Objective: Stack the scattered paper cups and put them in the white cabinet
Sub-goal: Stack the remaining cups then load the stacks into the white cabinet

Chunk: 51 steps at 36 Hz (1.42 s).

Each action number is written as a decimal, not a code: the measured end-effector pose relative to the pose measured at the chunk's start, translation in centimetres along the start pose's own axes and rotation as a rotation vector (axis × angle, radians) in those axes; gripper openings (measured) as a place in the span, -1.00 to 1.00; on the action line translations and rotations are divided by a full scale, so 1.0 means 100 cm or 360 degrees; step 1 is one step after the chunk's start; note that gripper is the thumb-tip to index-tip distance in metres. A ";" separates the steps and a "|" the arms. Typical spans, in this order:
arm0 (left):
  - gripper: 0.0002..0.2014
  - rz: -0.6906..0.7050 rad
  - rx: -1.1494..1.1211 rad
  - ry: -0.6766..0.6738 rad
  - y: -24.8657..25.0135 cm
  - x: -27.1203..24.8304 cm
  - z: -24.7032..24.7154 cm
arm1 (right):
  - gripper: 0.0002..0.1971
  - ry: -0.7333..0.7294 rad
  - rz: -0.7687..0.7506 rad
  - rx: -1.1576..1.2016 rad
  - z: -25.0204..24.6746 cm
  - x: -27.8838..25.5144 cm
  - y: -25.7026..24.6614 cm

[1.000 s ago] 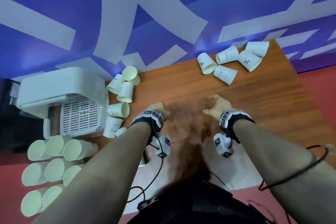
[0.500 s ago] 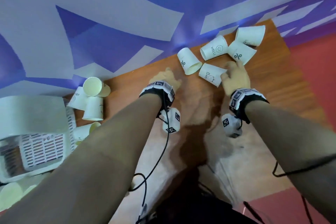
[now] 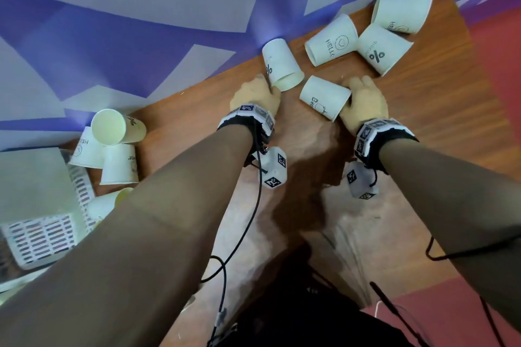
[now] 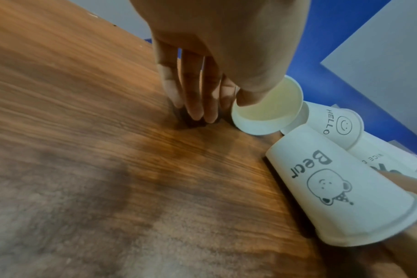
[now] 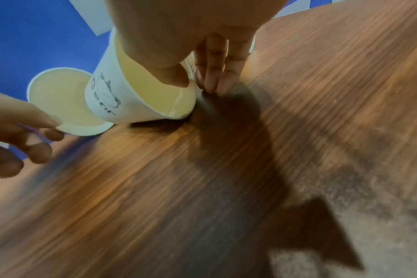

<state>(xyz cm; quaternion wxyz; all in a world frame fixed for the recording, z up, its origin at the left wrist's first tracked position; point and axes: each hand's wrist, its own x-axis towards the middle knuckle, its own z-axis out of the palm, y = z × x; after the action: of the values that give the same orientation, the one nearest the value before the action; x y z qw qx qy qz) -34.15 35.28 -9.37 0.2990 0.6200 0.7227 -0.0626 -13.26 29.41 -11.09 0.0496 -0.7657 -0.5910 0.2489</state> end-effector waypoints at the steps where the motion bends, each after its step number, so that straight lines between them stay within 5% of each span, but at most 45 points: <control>1: -0.69 -0.0003 0.0005 0.0008 0.000 0.001 0.000 | -0.63 0.0003 -0.0004 0.0011 0.001 0.000 0.000; 15: -0.85 -0.0157 -0.0008 -0.0016 -0.033 -0.046 -0.023 | -0.88 0.0069 0.0120 0.0187 -0.013 -0.035 -0.009; 31: -0.71 -0.0147 0.0170 0.0157 -0.091 -0.185 -0.095 | -0.92 0.0055 -0.0196 0.0074 -0.056 -0.125 -0.082; 51: -0.75 -0.0397 -0.0006 0.0325 -0.287 -0.337 -0.128 | -0.81 0.0080 -0.0735 -0.0179 0.002 -0.275 -0.261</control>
<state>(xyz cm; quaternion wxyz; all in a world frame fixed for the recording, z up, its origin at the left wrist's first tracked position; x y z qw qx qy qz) -63.69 5.83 10.21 0.2151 0.5279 0.8209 -0.0344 -41.23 11.56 7.25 0.0771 -0.6177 -0.7620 0.1784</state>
